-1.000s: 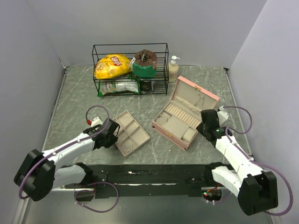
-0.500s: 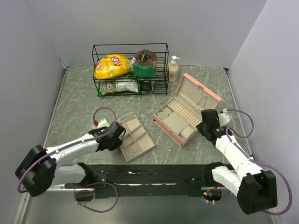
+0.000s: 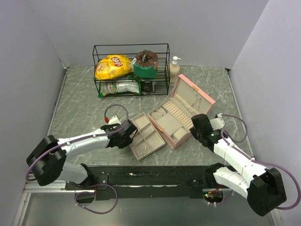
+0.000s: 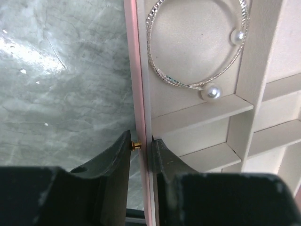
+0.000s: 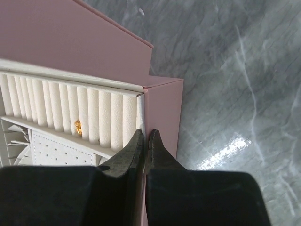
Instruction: Organize the mixed jewelry
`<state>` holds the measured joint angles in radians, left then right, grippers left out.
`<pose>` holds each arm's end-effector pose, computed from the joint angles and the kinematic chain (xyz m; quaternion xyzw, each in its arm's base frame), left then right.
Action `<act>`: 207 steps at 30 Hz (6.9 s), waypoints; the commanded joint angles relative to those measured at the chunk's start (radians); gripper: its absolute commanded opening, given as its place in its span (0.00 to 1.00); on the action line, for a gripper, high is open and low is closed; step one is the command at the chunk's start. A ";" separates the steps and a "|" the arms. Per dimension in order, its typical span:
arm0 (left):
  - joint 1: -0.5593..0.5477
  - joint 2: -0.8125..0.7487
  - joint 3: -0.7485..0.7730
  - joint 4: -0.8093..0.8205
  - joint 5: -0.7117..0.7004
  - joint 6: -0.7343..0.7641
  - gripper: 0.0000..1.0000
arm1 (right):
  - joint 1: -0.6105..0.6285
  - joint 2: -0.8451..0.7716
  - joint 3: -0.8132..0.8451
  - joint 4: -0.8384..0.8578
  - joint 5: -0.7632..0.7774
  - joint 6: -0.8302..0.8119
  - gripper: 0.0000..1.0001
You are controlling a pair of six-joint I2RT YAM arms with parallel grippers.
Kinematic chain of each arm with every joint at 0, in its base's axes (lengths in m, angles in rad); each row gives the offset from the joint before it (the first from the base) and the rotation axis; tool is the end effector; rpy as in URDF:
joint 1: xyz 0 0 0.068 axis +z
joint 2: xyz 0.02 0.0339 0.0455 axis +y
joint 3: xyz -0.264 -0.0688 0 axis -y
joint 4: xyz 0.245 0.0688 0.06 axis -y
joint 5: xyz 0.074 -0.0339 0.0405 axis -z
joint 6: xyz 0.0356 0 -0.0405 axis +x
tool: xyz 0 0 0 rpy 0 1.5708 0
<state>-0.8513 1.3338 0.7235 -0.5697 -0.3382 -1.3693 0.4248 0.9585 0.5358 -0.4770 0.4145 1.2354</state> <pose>0.1632 -0.1683 0.1794 -0.2792 0.9264 -0.0981 0.2329 0.1723 0.0622 0.2003 0.4266 0.8224 0.1067 0.3608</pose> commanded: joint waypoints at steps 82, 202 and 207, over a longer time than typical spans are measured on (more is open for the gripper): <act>-0.164 0.108 0.103 -0.024 -0.062 -0.278 0.01 | 0.121 0.065 0.013 0.029 0.032 0.251 0.00; -0.163 -0.170 -0.435 0.676 -0.064 -0.057 0.42 | 0.121 0.103 0.046 0.044 -0.013 0.142 0.00; -0.161 -0.154 -0.444 0.711 -0.059 -0.062 0.40 | 0.121 0.103 0.046 0.051 -0.017 0.141 0.00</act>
<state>-1.0138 1.1614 0.2787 0.1249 -0.4229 -1.4483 0.5323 1.0451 0.5716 -0.4690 0.4995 1.3483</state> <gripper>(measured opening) 0.405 0.032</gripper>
